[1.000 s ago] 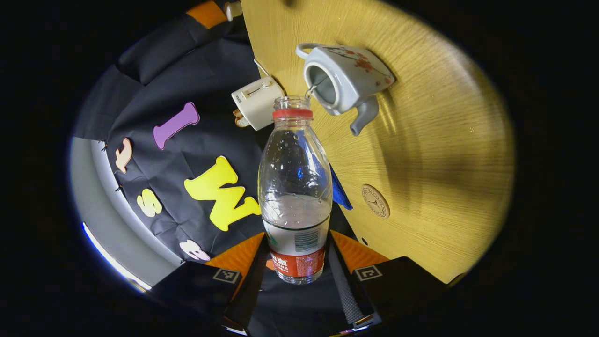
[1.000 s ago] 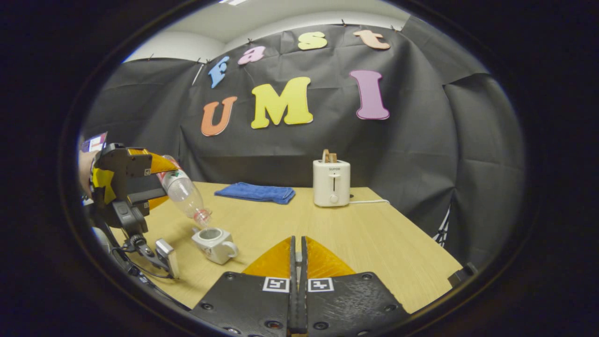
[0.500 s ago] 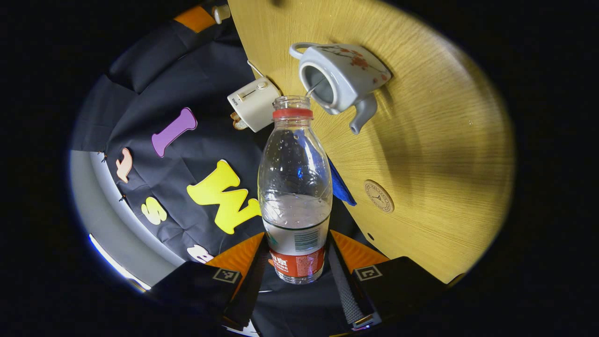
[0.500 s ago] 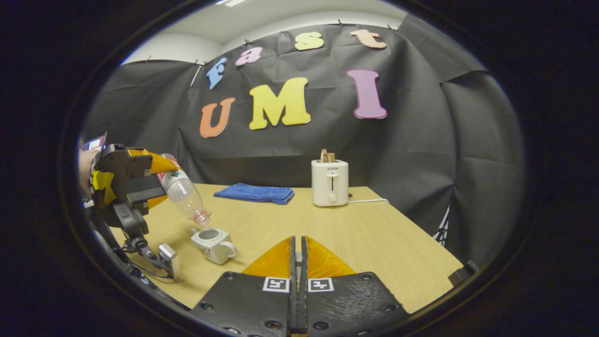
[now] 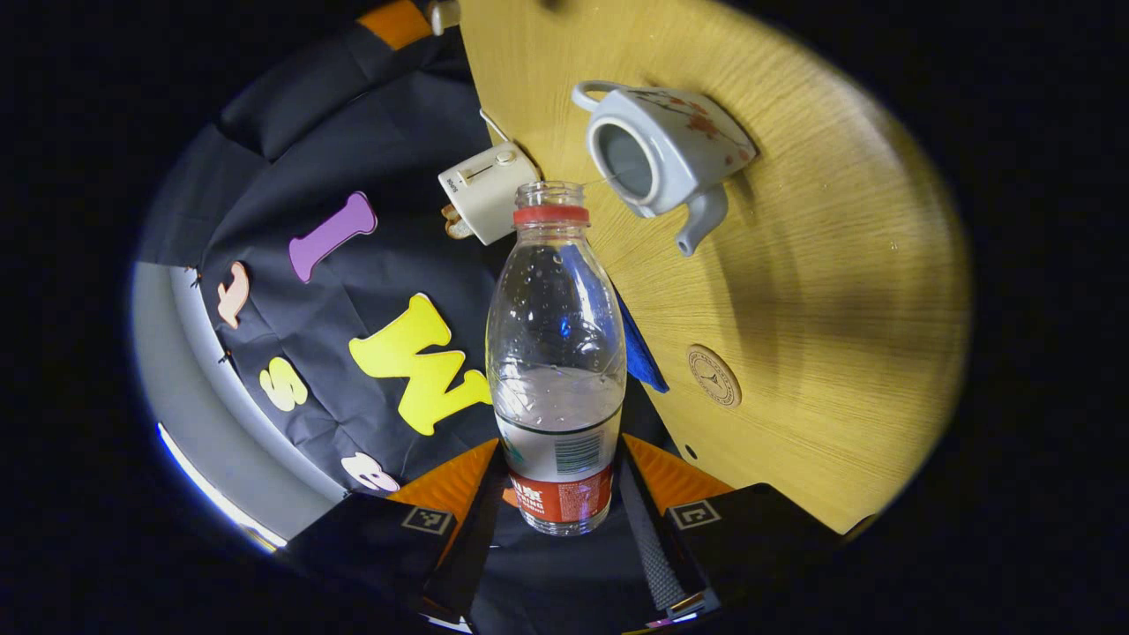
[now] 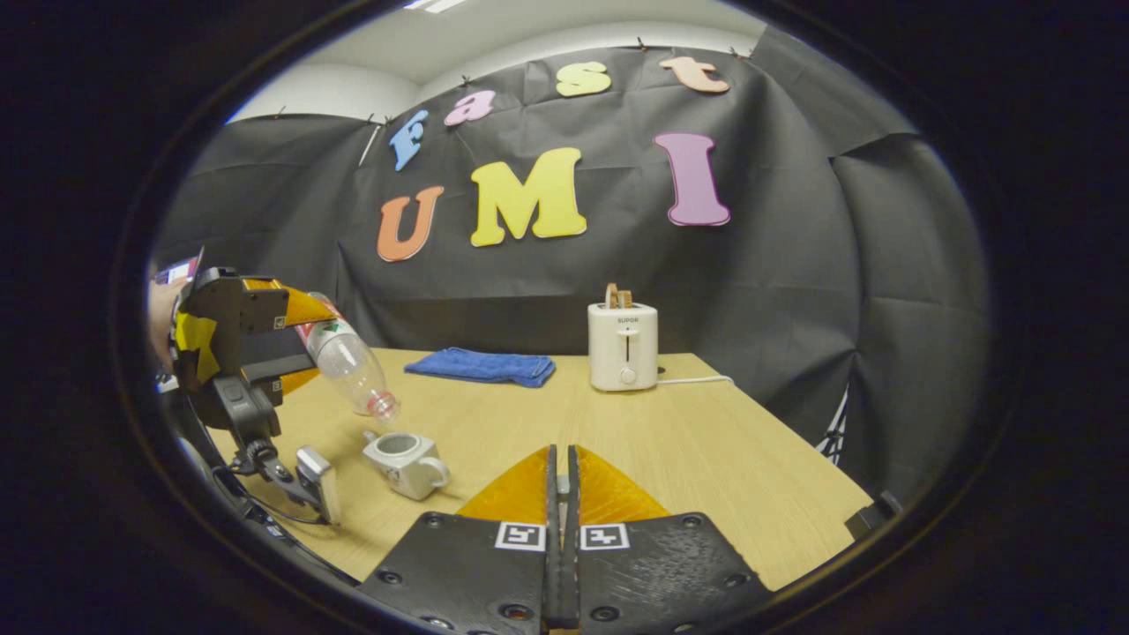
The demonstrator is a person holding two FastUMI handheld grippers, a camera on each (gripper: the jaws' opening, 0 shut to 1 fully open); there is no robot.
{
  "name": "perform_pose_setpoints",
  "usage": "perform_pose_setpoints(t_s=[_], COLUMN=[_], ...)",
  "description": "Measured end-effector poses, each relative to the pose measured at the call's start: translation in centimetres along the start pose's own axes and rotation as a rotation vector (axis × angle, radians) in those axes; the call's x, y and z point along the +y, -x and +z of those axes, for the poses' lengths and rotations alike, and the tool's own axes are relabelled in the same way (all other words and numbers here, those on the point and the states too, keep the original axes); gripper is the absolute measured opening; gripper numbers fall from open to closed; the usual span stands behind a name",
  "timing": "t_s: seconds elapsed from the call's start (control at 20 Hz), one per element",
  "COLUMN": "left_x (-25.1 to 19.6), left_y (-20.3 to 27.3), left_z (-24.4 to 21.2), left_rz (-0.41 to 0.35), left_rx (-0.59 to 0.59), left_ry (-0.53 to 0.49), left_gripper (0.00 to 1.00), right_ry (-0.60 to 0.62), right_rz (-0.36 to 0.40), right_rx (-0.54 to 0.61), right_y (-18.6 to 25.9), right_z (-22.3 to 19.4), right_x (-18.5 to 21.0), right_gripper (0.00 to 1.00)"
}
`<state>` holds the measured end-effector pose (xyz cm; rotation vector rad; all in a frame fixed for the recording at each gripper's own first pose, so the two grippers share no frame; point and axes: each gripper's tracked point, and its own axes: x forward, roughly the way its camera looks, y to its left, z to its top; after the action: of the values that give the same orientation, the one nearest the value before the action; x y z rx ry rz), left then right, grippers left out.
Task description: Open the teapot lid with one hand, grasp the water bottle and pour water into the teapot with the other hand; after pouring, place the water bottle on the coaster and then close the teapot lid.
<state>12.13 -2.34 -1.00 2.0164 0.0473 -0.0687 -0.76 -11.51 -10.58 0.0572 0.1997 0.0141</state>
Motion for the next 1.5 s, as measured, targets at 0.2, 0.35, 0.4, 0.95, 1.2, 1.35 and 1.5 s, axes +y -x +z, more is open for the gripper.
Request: perform_pose_setpoints(t_s=[0.2, 0.35, 0.4, 0.95, 1.2, 1.35, 1.5], left_x=[-1.1, -2.0, -2.9, -7.6, -7.3, -6.2, -5.4], left_y=[0.1, 0.0, 0.5, 3.6, 4.3, 4.1, 3.1], left_z=[-0.5, -0.6, -0.9, -1.5, -2.2, -3.1, -4.3], left_rz=[-0.021, -0.026, -0.037, -0.182, -0.124, -0.075, -0.044], left_rx=[-0.004, -0.011, -0.006, 0.071, 0.048, 0.004, -0.032], left_ry=[0.112, 0.25, 0.347, 1.619, 1.883, 1.944, 1.978], left_gripper=[0.74, 0.74, 0.76, 0.74, 0.75, 0.75, 0.75], right_ry=[0.003, -0.001, -0.002, -0.015, 0.005, 0.021, 0.029], right_rz=[-0.006, -0.009, -0.006, 0.059, 0.081, 0.091, 0.098], right_rx=[-0.01, -0.013, -0.013, -0.024, -0.013, -0.006, 0.0], right_y=[0.2, 0.2, 0.2, -0.8, -1.3, -1.4, -1.6], right_z=[0.6, 0.9, 1.0, 3.6, 3.5, 3.4, 3.3], right_x=[0.1, 0.5, 0.7, 5.4, 7.7, 8.7, 9.4], right_gripper=[0.0, 0.0, 0.0, 0.0, 0.0, 0.0, 0.0])
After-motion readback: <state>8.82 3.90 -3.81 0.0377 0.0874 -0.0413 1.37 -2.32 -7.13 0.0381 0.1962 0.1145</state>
